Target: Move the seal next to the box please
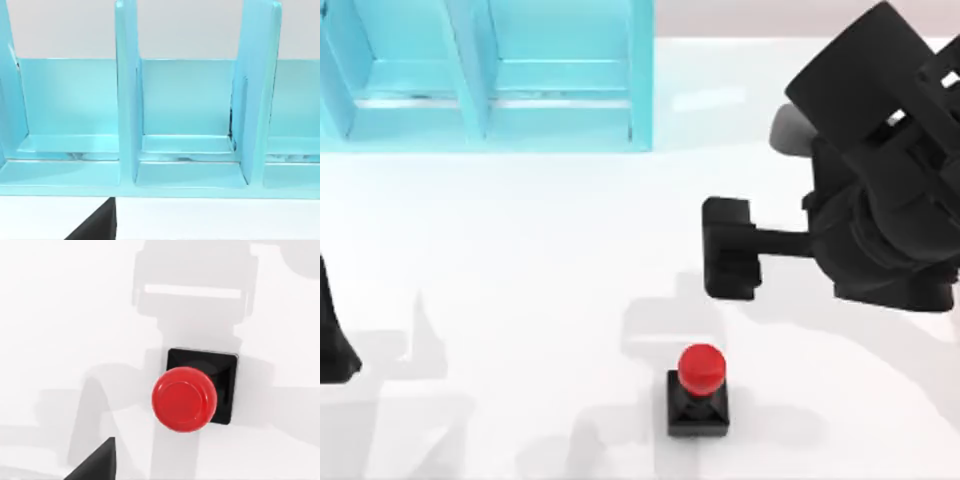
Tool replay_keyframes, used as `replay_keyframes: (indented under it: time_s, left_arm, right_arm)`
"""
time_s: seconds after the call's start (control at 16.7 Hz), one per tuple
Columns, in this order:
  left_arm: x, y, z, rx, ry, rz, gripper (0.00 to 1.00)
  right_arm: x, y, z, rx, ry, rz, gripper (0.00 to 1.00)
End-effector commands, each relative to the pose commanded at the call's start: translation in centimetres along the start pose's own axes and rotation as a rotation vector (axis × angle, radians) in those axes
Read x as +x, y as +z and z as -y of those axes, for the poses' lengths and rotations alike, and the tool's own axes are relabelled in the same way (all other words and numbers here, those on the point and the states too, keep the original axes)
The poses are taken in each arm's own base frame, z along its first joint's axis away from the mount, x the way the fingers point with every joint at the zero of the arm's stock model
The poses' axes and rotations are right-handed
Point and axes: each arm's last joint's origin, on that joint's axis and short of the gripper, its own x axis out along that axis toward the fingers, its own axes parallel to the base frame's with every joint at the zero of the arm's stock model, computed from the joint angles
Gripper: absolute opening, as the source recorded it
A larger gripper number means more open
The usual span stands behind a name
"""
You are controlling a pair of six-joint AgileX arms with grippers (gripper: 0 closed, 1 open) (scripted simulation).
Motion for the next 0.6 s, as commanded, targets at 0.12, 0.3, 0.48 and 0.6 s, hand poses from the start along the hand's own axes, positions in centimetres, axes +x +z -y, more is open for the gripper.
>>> replay_keyframes:
  time_s: [0.12,0.3,0.48,0.6]
  left_arm:
    - [0.0,0.0,0.0,0.0,0.0,0.0,1.0]
    - [0.0,0.0,0.0,0.0,0.0,0.0,1.0]
    - [0.0,0.0,0.0,0.0,0.0,0.0,1.0]
    - [0.0,0.0,0.0,0.0,0.0,0.0,1.0]
  right_arm:
    - [1.7,0.8,-2.5,0.012,-0.073,-0.102,1.0]
    - [4.3,1.6,-5.2,0.031,-0.178,-0.218,1.0]
    - [6.4,2.2,-6.6,0.048,-0.25,-0.288,1.0]
    - [7.0,2.4,-6.9,0.054,-0.271,-0.308,1.0]
